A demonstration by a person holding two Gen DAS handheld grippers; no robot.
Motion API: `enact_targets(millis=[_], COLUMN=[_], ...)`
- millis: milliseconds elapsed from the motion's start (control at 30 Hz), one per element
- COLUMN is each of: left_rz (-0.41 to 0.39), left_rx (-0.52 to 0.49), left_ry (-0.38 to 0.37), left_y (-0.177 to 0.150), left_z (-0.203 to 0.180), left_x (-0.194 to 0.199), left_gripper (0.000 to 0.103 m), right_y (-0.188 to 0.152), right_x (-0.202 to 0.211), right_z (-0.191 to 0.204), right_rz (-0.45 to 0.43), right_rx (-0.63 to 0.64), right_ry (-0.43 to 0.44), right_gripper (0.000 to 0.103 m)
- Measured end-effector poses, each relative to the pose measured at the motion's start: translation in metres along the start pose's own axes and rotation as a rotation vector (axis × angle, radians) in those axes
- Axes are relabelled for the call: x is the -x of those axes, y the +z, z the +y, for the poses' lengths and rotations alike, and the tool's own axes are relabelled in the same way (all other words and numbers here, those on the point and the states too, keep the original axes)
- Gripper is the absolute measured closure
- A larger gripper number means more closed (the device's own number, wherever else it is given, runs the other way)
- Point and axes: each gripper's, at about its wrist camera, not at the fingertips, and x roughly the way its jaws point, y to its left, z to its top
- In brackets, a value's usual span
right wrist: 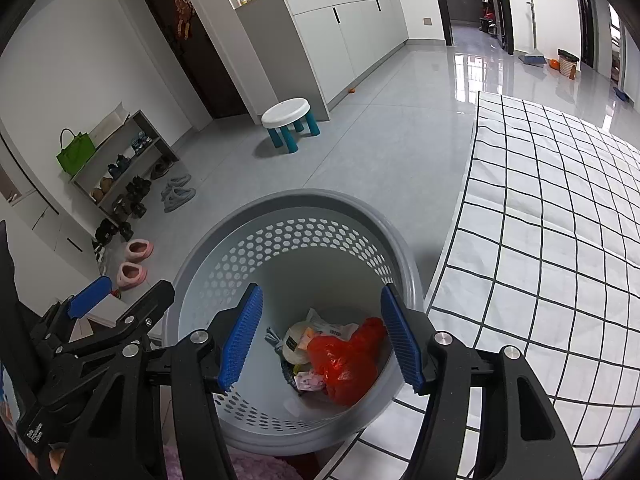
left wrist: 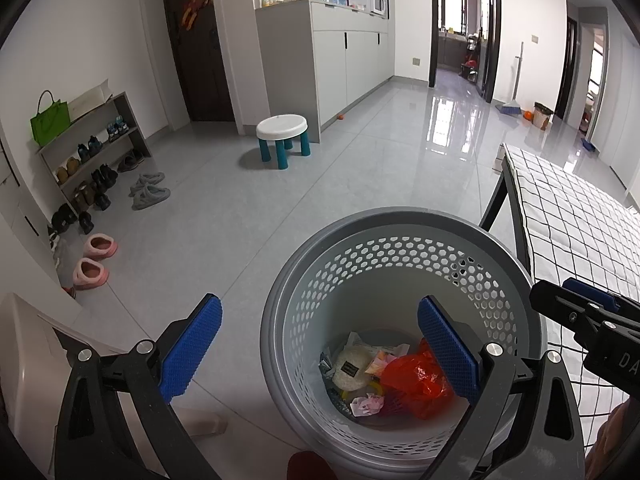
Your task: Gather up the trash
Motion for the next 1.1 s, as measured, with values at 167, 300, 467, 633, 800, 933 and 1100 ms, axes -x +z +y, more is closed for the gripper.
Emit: enact_targets(millis=[167,300,467,633,800,933,1100], left_rz=[0.002,0.006,0.009,0.007,0.002,0.001,0.004], left_rx=[-0.004,0.005,0.001,-0.001,-0.003,0.001,-0.006], left_ry=[0.003,-0.002,0.006,0.009,0.011,0.015,0.013], left_y=[-0.0004,0.0001,0.0002,0.0001,-0.0004,-0.0004,-0.0003], left_z=[-0.0022,-0.0009,-0.0017,-0.0020,-0.0028,-0.0025,-0.0024], left_x=[-0.0007,-0.0015,-0.0025,-0.0025,-0.0017,-0.0013,-0.0019], left_gripper=[0.006,0.006,0.006,0.006,0.006,0.006,0.006], right_y=[0.0006,0.0008,0.0009,0.0008,0.0010,0.0010,0.0011], right_x=[0.0005,0.0005,0.0007,0.0007,0.0006,0.0007,0.0008], right_z=[0.0000,-0.0007,-0.0006,-0.0001,-0.0018,-0.0014,-0.0011], right_rz=[0.001,0.001,0.000,0.001,0.002,0.001,0.002], right_rx=[0.000,0.000,0.000,0.001,0.002,0.001,0.003], right_ry=[-0.002,-0.002,-0.003,-0.003,-0.004,-0.004,-0.005], right_gripper=[0.044,0.044,0.044,0.044,0.044,0.044,0.044])
